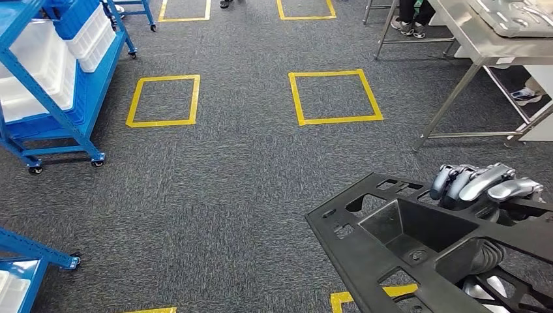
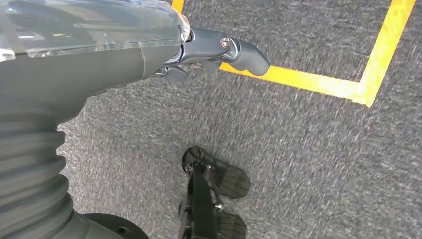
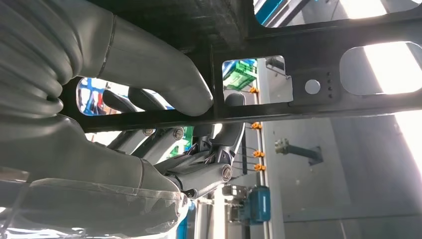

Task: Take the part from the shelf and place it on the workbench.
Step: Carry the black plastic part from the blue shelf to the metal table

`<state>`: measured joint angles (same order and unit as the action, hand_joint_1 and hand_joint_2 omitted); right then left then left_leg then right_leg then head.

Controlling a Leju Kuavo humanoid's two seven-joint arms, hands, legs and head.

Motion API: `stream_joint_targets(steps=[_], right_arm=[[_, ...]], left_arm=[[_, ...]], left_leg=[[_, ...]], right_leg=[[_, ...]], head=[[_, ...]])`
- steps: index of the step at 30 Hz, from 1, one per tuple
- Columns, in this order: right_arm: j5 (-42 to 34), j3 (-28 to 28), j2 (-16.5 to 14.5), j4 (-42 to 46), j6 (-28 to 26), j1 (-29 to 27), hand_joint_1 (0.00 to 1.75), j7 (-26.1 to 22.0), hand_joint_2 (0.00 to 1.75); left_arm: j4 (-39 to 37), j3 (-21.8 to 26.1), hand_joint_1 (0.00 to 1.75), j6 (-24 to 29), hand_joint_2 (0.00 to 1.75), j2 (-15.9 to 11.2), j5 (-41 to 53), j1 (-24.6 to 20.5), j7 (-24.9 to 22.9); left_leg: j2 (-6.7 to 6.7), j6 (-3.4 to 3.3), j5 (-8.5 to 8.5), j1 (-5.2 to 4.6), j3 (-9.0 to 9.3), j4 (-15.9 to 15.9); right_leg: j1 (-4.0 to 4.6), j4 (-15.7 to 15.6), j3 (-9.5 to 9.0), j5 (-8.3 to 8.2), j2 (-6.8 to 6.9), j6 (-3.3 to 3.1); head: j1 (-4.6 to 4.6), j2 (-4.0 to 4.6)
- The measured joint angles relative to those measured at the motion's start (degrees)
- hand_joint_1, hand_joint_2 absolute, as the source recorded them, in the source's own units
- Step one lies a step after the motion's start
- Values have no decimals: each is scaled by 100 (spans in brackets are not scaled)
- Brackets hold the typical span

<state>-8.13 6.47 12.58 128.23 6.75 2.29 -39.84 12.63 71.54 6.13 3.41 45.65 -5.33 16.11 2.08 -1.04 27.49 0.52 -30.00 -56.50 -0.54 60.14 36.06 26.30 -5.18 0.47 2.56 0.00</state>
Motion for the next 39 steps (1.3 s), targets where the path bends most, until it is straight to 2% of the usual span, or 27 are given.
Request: stream_joint_targets(steps=[2, 4, 5, 6, 7, 9, 10, 11, 13, 14, 15, 17, 19, 20, 21, 22, 23, 25, 27, 29, 30, 31, 33, 35, 36, 37, 39], right_arm=[[99, 183, 6, -24, -86, 71, 175, 0, 175], [206, 356, 5, -48, -169, 90, 175, -1, 175], [247, 423, 5, -55, -216, 85, 175, -1, 175], [280, 477, 5, -61, -259, 81, 175, -1, 175], [306, 523, 6, -62, -298, 79, 175, -1, 175], [330, 594, 7, -62, -356, 85, 175, -1, 175], [333, 622, 8, -62, -378, 92, 175, -1, 175], [328, 643, 11, -62, -392, 99, 175, -1, 175], [316, 675, 20, -62, -401, 110, 175, -1, 175], [313, 690, 25, -61, -401, 113, 175, -1, 175], [310, 703, 27, -59, -401, 122, 175, -1, 175], [300, 728, 28, -61, -402, 149, 175, -1, 175], [268, 758, 31, -87, -407, 183, 175, -1, 175], [244, 774, 33, -115, -411, 205, 175, -1, 175], [215, 790, 39, -147, -414, 233, 175, -1, 175], [186, 802, 48, -184, -415, 265, 175, -1, 175], [157, 808, 57, -217, -412, 295, 175, -1, 175], [107, 815, 82, -280, -400, 341, 175, 2, 175], [67, 817, 108, -341, -378, 364, 175, 5, 175], [55, 818, 120, -398, -330, 366, 175, 4, 175], [65, 819, 120, -425, -296, 367, 175, 3, 175], [78, 822, 120, -455, -263, 375, 175, 2, 175], [107, 830, 117, -530, -215, 392, 175, -1, 175], [140, 851, 108, -624, -191, 403, 175, 0, 175], [160, 867, 101, -670, -185, 408, 175, 1, 175], [184, 888, 90, -713, -185, 420, 175, 1, 175], [238, 935, 64, -775, -190, 467, 175, 1, 175]], left_arm=[[0, 38, 0, 20, 175, 0, -27, 13, -7], [0, 62, 0, 14, 175, 1, -26, 34, 23], [0, 69, 0, 2, 175, 2, -21, 37, 38], [0, 74, 0, -12, 175, 4, -15, 35, 50], [0, 77, 0, -28, 175, 9, -9, 31, 56], [0, 80, 0, -45, 175, 21, -4, 18, 61], [0, 84, 0, -50, 175, 26, -3, 10, 59], [0, 87, 0, -50, 175, 28, -3, 2, 55], [0, 92, 0, -51, 175, 28, -4, -18, 46], [0, 92, 0, -51, 175, 28, -4, -30, 43], [0, 92, 0, -51, 175, 28, -4, -40, 42], [0, 96, 0, -50, 175, 32, -6, -45, 31], [0, 109, 0, -32, 175, 34, -15, -23, -7], [0, 120, 0, -19, 175, 32, -26, -14, -31], [0, 132, 0, -7, 175, 29, -36, -9, -53], [0, 141, 0, 4, 175, 22, -45, -10, -75], [0, 148, 0, 11, 175, 13, -52, -13, -94], [0, 160, 0, 25, 175, -9, -58, -12, -125], [0, 178, 0, 52, 175, -29, -69, -3, -157], [0, 191, 0, 103, 175, -41, -98, -4, -197], [0, 197, 0, 128, 175, -45, -116, -9, -207], [0, 208, 0, 151, 175, -46, -134, -11, -208], [0, 245, 0, 175, 175, -51, -155, 6, -191], [0, 282, 0, 179, 175, -56, -176, 28, -172], [0, 292, 0, 176, 175, -59, -185, 29, -163], [0, 301, 0, 167, 175, -61, -194, 24, -155], [0, 316, 0, 139, 175, -61, -216, 9, -135]], left_leg=[[-163, -44, -32, -6, 5, 41], [-324, -50, -29, -20, -6, 38], [-401, -48, -23, -23, -6, 37], [-472, -40, -14, -24, -2, 34], [-538, -26, -1, -23, 8, 29], [-651, 20, 40, -38, 36, 9], [-700, 49, 62, -50, 48, -2], [-746, 78, 80, -62, 59, -8], [-846, 135, 102, -69, 87, -2], [-811, 168, 137, -57, 92, -24], [-711, 196, 213, -43, 66, -111], [-396, 238, 544, -15, -180, -669], [-261, 251, 880, -9, -589, -1503], [-249, 249, 906, -8, -721, -1738], [-242, 239, 815, -8, -757, -1756], [-217, 225, 616, -6, -674, -1520], [-145, 209, 367, 0, -510, -1120], [174, 180, 63, 28, -212, -389], [349, 151, 34, 30, -130, -146], [213, 92, 2, 27, -121, -108], [136, 52, -21, 36, -114, -82], [53, 16, -44, 45, -108, -53], [-114, -26, -60, 35, -111, -27], [-295, -35, -54, 14, -119, -31], [-378, -34, -48, 10, -119, -33], [-460, -28, -41, 8, -115, -35], [-588, 0, -17, 3, -94, -43]], right_leg=[[9, 605, 280, 354, 358, 28], [-17, 1310, 600, 640, 457, 64], [-30, 1439, 649, 645, 471, 78], [-38, 1337, 583, 547, 494, 88], [-42, 1003, 396, 370, 547, 90], [-20, 173, -50, 84, 770, 64], [-1, -89, -186, 20, 844, 38], [20, -197, -235, 19, 877, 10], [36, -201, -221, 15, 759, -50], [26, -217, -224, 4, 701, -81], [14, -235, -227, -10, 644, -116], [-4, -257, -233, -31, 536, -173], [9, -253, -226, -37, 397, -199], [16, -249, -226, -38, 316, -204], [21, -243, -230, -38, 233, -204], [21, -236, -238, -37, 153, -202], [20, -226, -246, -34, 78, -195], [21, -197, -224, -33, -62, -154], [1, -184, -166, -57, -198, -78], [-21, -192, -123, -87, -297, 1], [-11, -150, -91, -57, -209, 26], [3, -23, -23, 30, -51, 46], [14, 592, 269, 379, 339, 77], [-15, 1308, 599, 659, 469, 111], [-26, 1414, 637, 648, 486, 123], [-34, 1294, 559, 540, 512, 129], [-25, 487, 115, 198, 690, 111]], head=[[-23, 0], [-31, 0], [-31, 0], [-32, 0], [-32, 0], [-31, 0], [-28, 0], [-27, 0], [-25, 0], [-24, 0], [-22, 0], [-19, 0], [-20, 0], [-20, 0], [-20, 0], [-20, 0], [-20, 0], [-24, 0], [-25, 0], [-24, 0], [-33, 0], [-49, 0], [-80, 0], [-89, 0], [-89, 0], [-90, 0], [-91, 0]])
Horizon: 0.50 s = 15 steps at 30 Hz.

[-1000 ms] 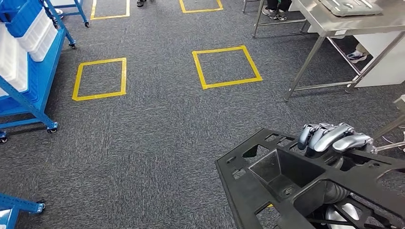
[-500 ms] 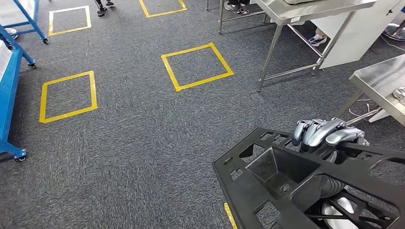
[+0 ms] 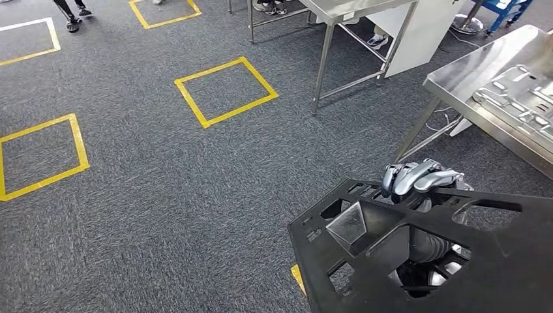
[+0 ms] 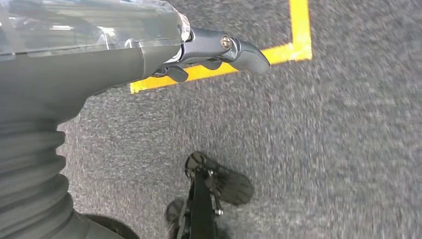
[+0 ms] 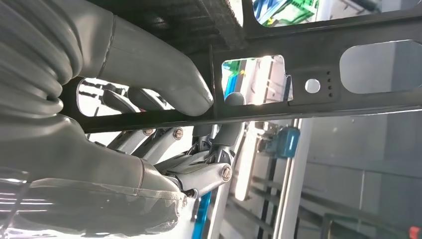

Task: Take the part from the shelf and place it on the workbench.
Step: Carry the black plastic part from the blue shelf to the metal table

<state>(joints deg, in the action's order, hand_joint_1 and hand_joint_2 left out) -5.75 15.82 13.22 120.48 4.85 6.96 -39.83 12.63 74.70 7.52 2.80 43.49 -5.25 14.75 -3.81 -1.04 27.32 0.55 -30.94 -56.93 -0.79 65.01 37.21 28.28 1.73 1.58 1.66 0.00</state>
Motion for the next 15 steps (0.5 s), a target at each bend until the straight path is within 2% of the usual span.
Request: stream_joint_targets(steps=[1, 2, 3, 5, 6, 8, 9, 10, 11, 12, 13, 14, 15], right_arm=[[26, 28, -15, -25, -2, 35, 175, 0, 175], [47, 58, -30, -47, -4, 70, 175, 0, 175], [64, 87, -43, -68, -5, 101, 175, -1, 175], [98, 142, -62, -102, -9, 141, 175, 0, 175], [115, 169, -69, -113, -15, 157, 175, -1, 175], [152, 231, -92, -130, -51, 192, 175, -2, 175], [169, 262, -108, -137, -78, 195, 175, -3, 175], [184, 290, -119, -142, -106, 185, 175, -2, 175], [193, 315, -127, -144, -130, 159, 175, -2, 175], [192, 334, -129, -140, -151, 126, 175, -2, 175], [179, 348, -128, -132, -169, 96, 175, -2, 175], [155, 356, -127, -117, -185, 74, 175, -2, 175], [123, 360, -123, -96, -198, 60, 175, -2, 175]], left_arm=[[0, 8, 0, -16, 175, 0, -12, -5, 11], [0, 16, 0, -31, 175, 0, -22, -8, 23], [0, 22, 0, -46, 175, 0, -27, -11, 37], [0, 28, 0, -76, 175, 1, -34, -21, 72], [0, 31, 0, -95, 175, 1, -35, -29, 94], [0, 39, 0, -127, 175, 6, -36, -34, 131], [0, 45, 0, -138, 175, 10, -35, -26, 140], [0, 54, 0, -143, 175, 15, -35, -11, 142], [0, 62, 0, -144, 175, 19, -34, 4, 137], [0, 70, 0, -144, 175, 20, -34, 16, 131], [0, 76, 0, -143, 175, 20, -32, 22, 122], [0, 80, 0, -143, 175, 20, -29, 24, 116], [0, 83, 0, -143, 175, 19, -25, 26, 112]], left_leg=[[-54, 24, 16, -12, 12, -6], [-104, 53, 31, -24, 23, -11], [-153, 82, 44, -35, 34, -12], [-246, 143, 65, -39, 57, -7], [-208, 175, 103, -29, 58, -39], [36, 223, 353, -3, -82, -407], [192, 237, 546, 9, -240, -770], [281, 245, 733, 12, -435, -1183], [318, 250, 844, 14, -607, -1521], [333, 248, 848, 13, -707, -1691], [343, 240, 731, 14, -701, -1628], [376, 224, 519, 15, -589, -1342], [480, 205, 286, 22, -417, -925]], right_leg=[[20, -380, -202, -120, 103, -26], [42, -623, -327, -175, 173, -57], [64, -721, -370, -176, 197, -86], [71, -726, -357, -192, 68, -145], [58, -744, -362, -205, 10, -175], [25, -783, -383, -233, -105, -243], [25, -787, -385, -237, -161, -261], [29, -786, -385, -238, -229, -275], [35, -783, -386, -237, -302, -278], [40, -780, -390, -237, -381, -278], [43, -776, -397, -235, -462, -276], [43, -770, -406, -232, -543, -271], [40, -762, -412, -226, -623, -261]], head=[[3, 0], [5, 0], [7, 0], [8, 0], [8, 0], [12, 0], [13, 0], [14, 0], [13, 0], [13, 0], [13, 0], [13, 0], [13, 0]])
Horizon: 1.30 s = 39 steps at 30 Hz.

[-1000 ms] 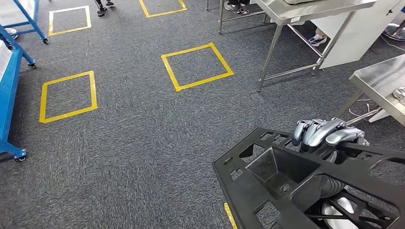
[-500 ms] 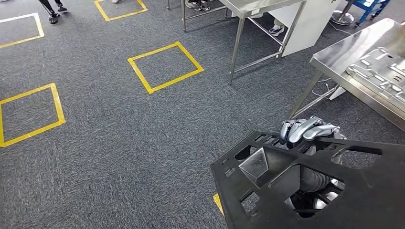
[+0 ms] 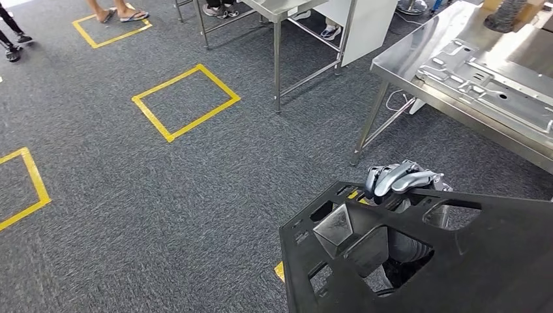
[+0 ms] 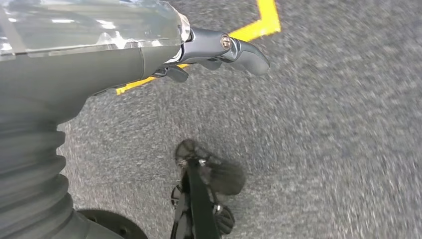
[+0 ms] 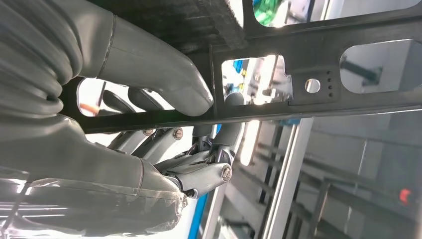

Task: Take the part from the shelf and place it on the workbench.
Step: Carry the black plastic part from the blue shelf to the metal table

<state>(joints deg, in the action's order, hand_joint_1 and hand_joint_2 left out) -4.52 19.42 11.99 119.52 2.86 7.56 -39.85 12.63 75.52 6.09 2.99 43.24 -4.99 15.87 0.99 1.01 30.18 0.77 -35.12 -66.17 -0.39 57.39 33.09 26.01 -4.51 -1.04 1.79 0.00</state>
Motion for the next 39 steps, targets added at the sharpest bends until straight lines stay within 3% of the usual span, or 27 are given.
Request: stream_joint_targets(steps=[2, 3, 4, 5, 6, 8, 9, 10, 12, 13, 14, 16, 17, 19, 21, 23, 25, 26, 27, 28, 29, 30, 32, 34, 36, 37, 39], right_arm=[[-64, -1, 15, 40, -11, -6, 175, -1, 175], [-87, -2, 23, 55, -14, -12, 175, -1, 175], [-105, -4, 35, 68, -19, -26, 175, 0, 175], [-119, -9, 54, 85, -30, -43, 175, 1, 175], [-127, -17, 75, 105, -46, -63, 175, -1, 175], [-139, -39, 115, 141, -84, -75, 175, -2, 175], [-144, -46, 124, 150, -98, -81, 175, -2, 175], [-147, -50, 128, 154, -106, -85, 175, -2, 175], [-149, -51, 138, 154, -114, -109, 175, -2, 175], [-149, -51, 144, 154, -117, -115, 175, -2, 175], [-149, -51, 150, 152, -123, -114, 175, -1, 175], [-149, -49, 155, 138, -145, -68, 175, 0, 175], [-150, -46, 156, 122, -161, -23, 175, 0, 175], [-189, -39, 159, 61, -170, 86, 175, 0, 175], [-244, -30, 160, -15, -130, 172, 175, 1, 175], [-258, -9, 152, -86, -91, 258, 175, 0, 175], [-236, 18, 130, -165, -85, 338, 175, 0, 175], [-220, 32, 115, -204, -85, 359, 175, 1, 175], [-203, 47, 95, -238, -85, 364, 175, 1, 175], [-190, 64, 74, -266, -85, 364, 175, 1, 175], [-176, 82, 50, -289, -85, 365, 175, 1, 175], [-159, 99, 25, -306, -86, 366, 175, 1, 175], [-128, 131, -17, -331, -86, 373, 175, 2, 175], [-112, 156, -43, -349, -86, 382, 175, 4, 175], [-107, 170, -55, -356, -86, 381, 175, 3, 175], [-105, 173, -56, -357, -86, 383, 175, 2, 175], [-96, 175, -62, -358, -77, 403, 175, 1, 175]], left_arm=[[0, 4, 0, -3, 175, -1, 11, 4, -5], [0, 6, 0, -4, 175, -2, 16, 8, -7], [0, 8, 0, -5, 175, -3, 27, 8, -10], [0, 9, 0, -5, 175, -2, 40, 6, -13], [0, 9, 0, -5, 175, -2, 57, -1, -14], [0, 9, 0, -7, 175, -3, 93, -9, -18], [0, 8, 0, -8, 175, -7, 106, -4, -22], [0, 8, 0, -8, 175, -10, 114, 7, -27], [0, 8, 0, -10, 175, -14, 117, 21, -41], [0, 8, 0, -15, 175, -15, 117, 17, -52], [0, 8, 0, -22, 175, -14, 117, 8, -63], [0, 8, 0, -46, 175, -13, 116, -16, -78], [0, 8, 0, -60, 175, -13, 115, -28, -74], [0, 8, 0, -86, 175, -14, 101, -47, -67], [0, 10, 0, -96, 175, -15, 68, -66, -67], [0, 15, 0, -96, 175, -21, 41, -80, -68], [0, 22, 0, -97, 175, -26, 24, -66, -69], [0, 25, 0, -98, 175, -26, 17, -50, -72], [0, 26, 0, -98, 175, -26, 12, -37, -74], [0, 27, 0, -98, 175, -26, 9, -30, -76], [0, 28, 0, -98, 175, -26, 8, -29, -78], [0, 28, 0, -97, 175, -26, 7, -32, -79], [0, 29, 0, -96, 175, -26, 5, -37, -81], [0, 30, 0, -93, 175, -23, 5, -37, -85], [-1, 30, 0, -92, 175, -10, 3, -45, -87], [-1, 30, 0, -91, 175, -4, 2, -52, -86], [-1, 30, 0, -92, 175, 7, 6, -56, -85]], left_leg=[[314, -29, -261, 26, 283, 667], [417, -42, -278, 28, 340, 803], [431, -57, -264, 21, 353, 827], [357, -84, -276, 20, 360, 843], [279, -120, -294, 22, 369, 868], [112, -196, -328, 37, 387, 926], [24, -221, -332, 29, 390, 936], [-62, -238, -329, 18, 386, 938], [-240, -244, -318, -1, 382, 935], [-320, -241, -312, -6, 383, 933], [-395, -234, -303, -9, 390, 932], [-515, -206, -278, -26, 419, 928], [-566, -184, -265, -39, 433, 925], [-672, -124, -248, -54, 459, 927], [-737, -56, -227, -47, 488, 931], [-519, 1, -69, -31, 420, 727], [-220, 40, 291, -13, 105, 50], [-164, 52, 454, -11, -96, -353], [-144, 60, 533, -10, -253, -649], [-139, 60, 482, -10, -314, -725], [-125, 53, 322, -8, -267, -573], [-75, 39, 85, -4, -120, -213], [204, -7, -239, 20, 207, 540], [384, -55, -283, 22, 328, 833], [276, -113, -300, 16, 339, 865], [206, -151, -316, 25, 351, 887], [45, -218, -343, 46, 369, 934]], right_leg=[[-1, 29, 26, 3, -152, 47], [-12, 37, 55, -5, -225, 84], [-24, 37, 84, -23, -302, 127], [-37, 28, 108, -41, -375, 171], [-38, 42, 126, -35, -337, 205], [-15, 322, 268, 145, -12, 250], [-12, 648, 422, 324, 203, 263], [-16, 1044, 615, 516, 331, 279], [-38, 1634, 898, 702, 405, 306], [-44, 1621, 882, 637, 422, 310], [-44, 1377, 745, 481, 457, 306], [-14, 541, 277, 148, 673, 259], [10, 219, 105, 54, 783, 229], [56, -6, 5, 30, 860, 171], [45, -37, 13, -4, 723, 117], [4, -93, -8, -48, 604, 55], [-10, -113, -11, -68, 479, 16], [-5, -108, -4, -69, 408, 7], [0, -100, -1, -69, 330, 2], [3, -88, 1, -67, 250, 2], [3, -74, 0, -63, 169, 6], [2, -56, -3, -55, 87, 16], [1, -14, 17, -37, -60, 53], [-15, 12, 71, -44, -191, 120], [-33, 5, 109, -67, -304, 198], [-26, 37, 131, -43, -254, 230], [-11, 414, 317, 186, 51, 280]], head=[[-3, 0], [-3, 0], [-3, 0], [-3, 0], [-4, 0], [-40, 0], [-58, 0], [-76, 0], [-78, 0], [-78, 0], [-79, 0], [-79, 0], [-76, 0], [-70, 0], [-68, 0], [-65, 0], [-64, 0], [-63, 0], [-64, 0], [-64, 0], [-63, 0], [-63, 0], [-67, 0], [-68, 0], [-64, 0], [-76, 0], [-128, 0]])
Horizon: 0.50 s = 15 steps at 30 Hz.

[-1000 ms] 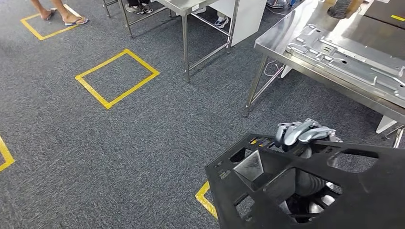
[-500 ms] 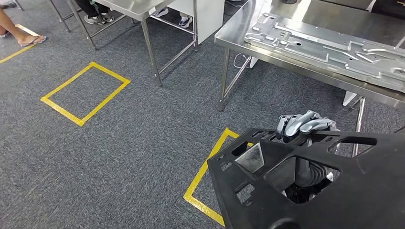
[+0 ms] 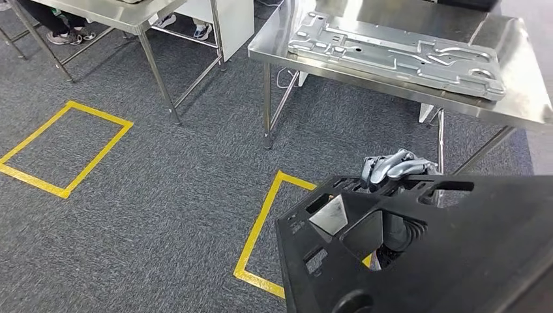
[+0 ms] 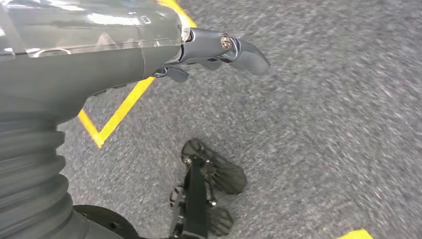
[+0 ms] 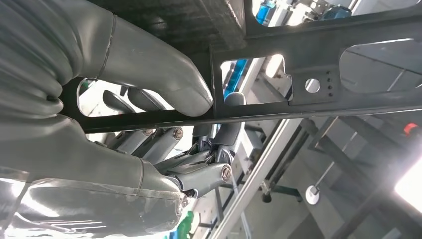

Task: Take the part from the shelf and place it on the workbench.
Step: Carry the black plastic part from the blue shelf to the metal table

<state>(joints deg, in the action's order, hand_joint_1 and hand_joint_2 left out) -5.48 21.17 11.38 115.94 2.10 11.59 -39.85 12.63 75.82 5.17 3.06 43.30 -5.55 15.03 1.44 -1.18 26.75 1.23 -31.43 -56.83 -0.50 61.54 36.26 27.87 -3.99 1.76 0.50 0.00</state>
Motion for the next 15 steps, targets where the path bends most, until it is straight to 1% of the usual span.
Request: stream_joint_targets(steps=[1, 2, 3, 4, 5, 6, 7, 8, 9, 10, 11, 12, 13, 14, 15], right_arm=[[5, 1, -6, -1, 9, 10, 175, -1, 175], [10, 1, -12, -3, 20, 15, 175, 0, 175], [14, 1, -17, -6, 29, 14, 175, 0, 175], [16, 1, -19, -9, 37, 16, 175, 1, 175], [17, -1, -19, -11, 47, 24, 175, 2, 175], [16, -4, -19, -12, 55, 40, 175, 4, 175], [16, -7, -19, -12, 64, 67, 175, 6, 175], [15, -9, -19, -12, 72, 102, 175, 9, 175], [14, -9, -21, -11, 75, 138, 175, 12, 175], [13, -9, -22, -10, 74, 166, 175, 14, 175], [19, -8, -24, -9, 68, 183, 175, 17, 175], [33, -8, -25, -6, 59, 190, 175, 19, 175], [55, -8, -24, 1, 43, 192, 175, 21, 175], [79, -7, -25, 10, 24, 205, 175, 24, 175], [99, -4, -32, 20, 5, 223, 175, 28, 175]], left_arm=[[1, 0, 0, -1, 175, -4, 4, 7, 0], [1, 0, 0, -1, 175, -4, 9, 16, -1], [1, 0, 0, -2, 175, -4, 17, 23, -3], [1, -1, 0, -2, 175, -4, 27, 25, -7], [1, -1, 0, -3, 175, -3, 35, 22, -10], [1, -2, 0, -4, 175, -1, 44, 19, -13], [1, -2, 0, -7, 175, 1, 48, 16, -14], [1, -2, 0, -8, 175, 3, 52, 14, -13], [1, -2, 0, -9, 175, 4, 61, 11, -11], [1, -3, 0, -8, 175, 3, 75, 8, -9], [1, -4, 0, -7, 175, 1, 91, 3, -8], [1, -5, 0, -6, 175, -2, 104, -7, -7], [1, -8, 0, -5, 175, -11, 114, -19, -6], [1, -9, 0, -7, 175, -19, 118, -30, -5], [1, -10, 0, -9, 175, -27, 122, -38, -4]], left_leg=[[-80, -19, 2, -11, 2, 4], [-164, -31, 7, -20, 1, 3], [-245, -33, 15, -28, 1, 1], [-324, -32, 25, -31, 6, -1], [-395, -26, 37, -32, 15, -2], [-461, -14, 52, -32, 33, -2], [-523, 4, 70, -37, 56, -3], [-577, 31, 92, -52, 77, -8], [-629, 60, 111, -66, 95, -12], [-678, 90, 128, -80, 109, -14], [-728, 119, 140, -89, 121, -12], [-784, 149, 150, -89, 146, -1], [-775, 182, 180, -79, 165, -13], [-692, 211, 260, -70, 146, -102], [-561, 236, 397, -60, 71, -307]], right_leg=[[1, 369, 181, 186, 183, 25], [-11, 783, 388, 362, 288, 47], [-23, 1109, 552, 463, 336, 66], [-33, 1246, 623, 459, 360, 77], [-38, 1145, 572, 349, 382, 80], [-37, 815, 400, 161, 431, 70], [-24, 370, 163, -26, 548, 47], [2, -18, -39, -161, 663, 11], [27, -286, -176, -238, 745, -28], [52, -404, -229, -250, 786, -65], [71, -409, -220, -244, 738, -96], [68, -419, -216, -248, 667, -126], [56, -443, -231, -258, 608, -156], [40, -470, -250, -270, 548, -189], [20, -497, -269, -284, 489, -222]], head=[[-29, 0], [-44, 0], [-44, 0], [-45, 0], [-46, 0], [-48, 0], [-50, 0], [-50, 0], [-50, 0], [-50, 0], [-47, 0], [-50, -1], [-49, -1], [-41, -1], [-31, -1]])
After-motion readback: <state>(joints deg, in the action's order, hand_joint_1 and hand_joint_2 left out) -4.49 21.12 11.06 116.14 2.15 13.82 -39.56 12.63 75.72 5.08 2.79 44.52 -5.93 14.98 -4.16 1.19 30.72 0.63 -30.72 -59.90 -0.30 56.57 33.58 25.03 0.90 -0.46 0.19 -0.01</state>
